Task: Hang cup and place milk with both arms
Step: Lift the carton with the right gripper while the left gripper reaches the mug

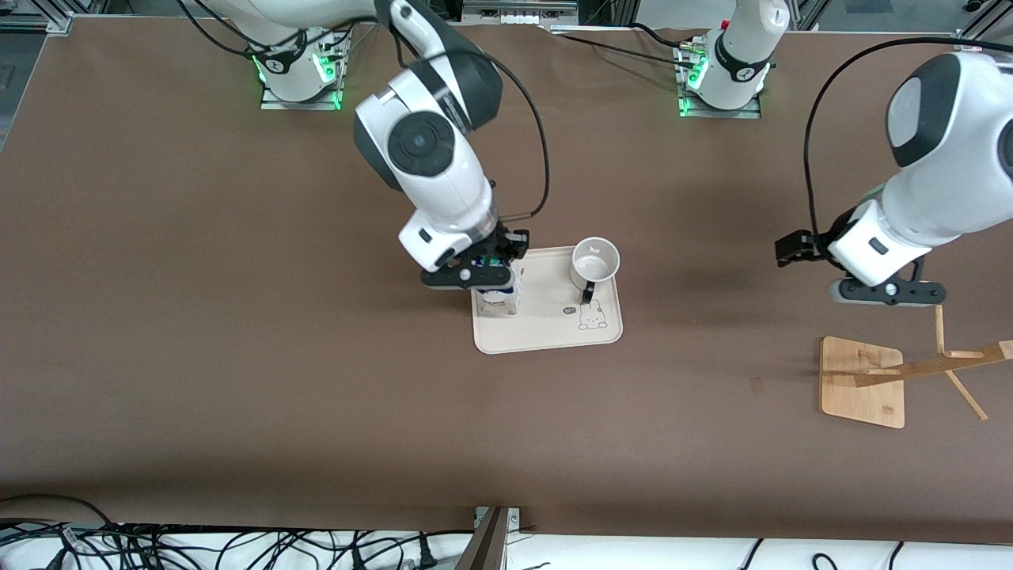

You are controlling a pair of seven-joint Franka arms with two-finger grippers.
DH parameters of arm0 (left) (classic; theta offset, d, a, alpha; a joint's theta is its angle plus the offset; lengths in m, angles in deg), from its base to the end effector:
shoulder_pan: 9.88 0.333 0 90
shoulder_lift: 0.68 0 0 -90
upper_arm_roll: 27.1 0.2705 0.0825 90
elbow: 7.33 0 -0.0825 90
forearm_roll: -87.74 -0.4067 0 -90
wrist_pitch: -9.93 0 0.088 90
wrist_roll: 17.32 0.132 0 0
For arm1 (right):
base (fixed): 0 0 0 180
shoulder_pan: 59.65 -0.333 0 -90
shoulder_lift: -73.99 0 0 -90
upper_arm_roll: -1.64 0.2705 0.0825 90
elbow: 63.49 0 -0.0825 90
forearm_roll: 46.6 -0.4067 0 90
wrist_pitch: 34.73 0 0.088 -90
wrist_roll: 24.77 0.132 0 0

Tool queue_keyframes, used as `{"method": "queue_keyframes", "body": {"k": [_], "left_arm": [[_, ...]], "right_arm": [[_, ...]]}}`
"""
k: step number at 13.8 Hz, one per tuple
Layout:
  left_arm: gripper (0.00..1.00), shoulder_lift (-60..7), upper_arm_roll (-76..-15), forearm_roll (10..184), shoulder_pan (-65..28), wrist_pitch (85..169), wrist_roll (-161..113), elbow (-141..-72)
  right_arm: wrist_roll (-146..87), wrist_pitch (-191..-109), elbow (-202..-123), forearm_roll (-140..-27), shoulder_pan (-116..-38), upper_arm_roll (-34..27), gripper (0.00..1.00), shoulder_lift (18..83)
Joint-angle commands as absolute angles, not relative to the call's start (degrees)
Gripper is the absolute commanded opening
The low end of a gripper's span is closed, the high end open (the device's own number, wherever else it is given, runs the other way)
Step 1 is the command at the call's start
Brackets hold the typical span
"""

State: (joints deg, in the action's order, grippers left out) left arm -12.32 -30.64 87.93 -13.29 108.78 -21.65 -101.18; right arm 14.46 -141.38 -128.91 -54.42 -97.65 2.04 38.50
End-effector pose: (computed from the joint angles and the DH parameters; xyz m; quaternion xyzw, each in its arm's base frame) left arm 0.6171 -0.0738 0.4111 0.9981 -0.0222 -0.0582 0.0022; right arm 0.5722 0.4696 0.3878 -0.9961 0.0242 0.0038 0.0845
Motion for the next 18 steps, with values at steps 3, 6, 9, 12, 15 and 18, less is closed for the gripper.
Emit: {"method": "queue_keyframes", "body": {"k": [3,6,9,12,15,18], "left_arm": [[1.0,-12.81,-38.16,88.88,-13.31,102.57,-23.29,-97.68],[1.0,-15.61,-44.39,89.32,-13.31,102.3,-23.74,-97.86],[1.0,-21.75,-47.66,93.1,-14.79,104.92,-24.0,-97.68],[1.0,-26.51,-47.75,93.1,-19.27,110.55,-31.01,-98.21],[1.0,-29.85,-47.75,92.75,-24.2,116.08,-35.51,-99.35],[1.0,-31.44,-47.67,92.14,-25.79,122.93,-35.6,-103.38]], "right_arm": [[3.48,-133.28,-138.18,-54.42,-89.38,2.16,0.42,52.35],[-3.65,-130.36,-143.53,-54.16,-82.97,2.16,0.43,57.98],[-12.87,-128.34,-150.48,-53.98,-76.11,2.16,0.43,62.64],[-17.29,-126.59,-153.66,-53.63,-71.53,2.16,0.43,63.97],[-24.23,-126.84,-156.73,-53.11,-68.71,1.9,0.43,64.06],[-27.3,-129.99,-161.55,-50.82,-67.91,1.9,0.43,64.49]]}}
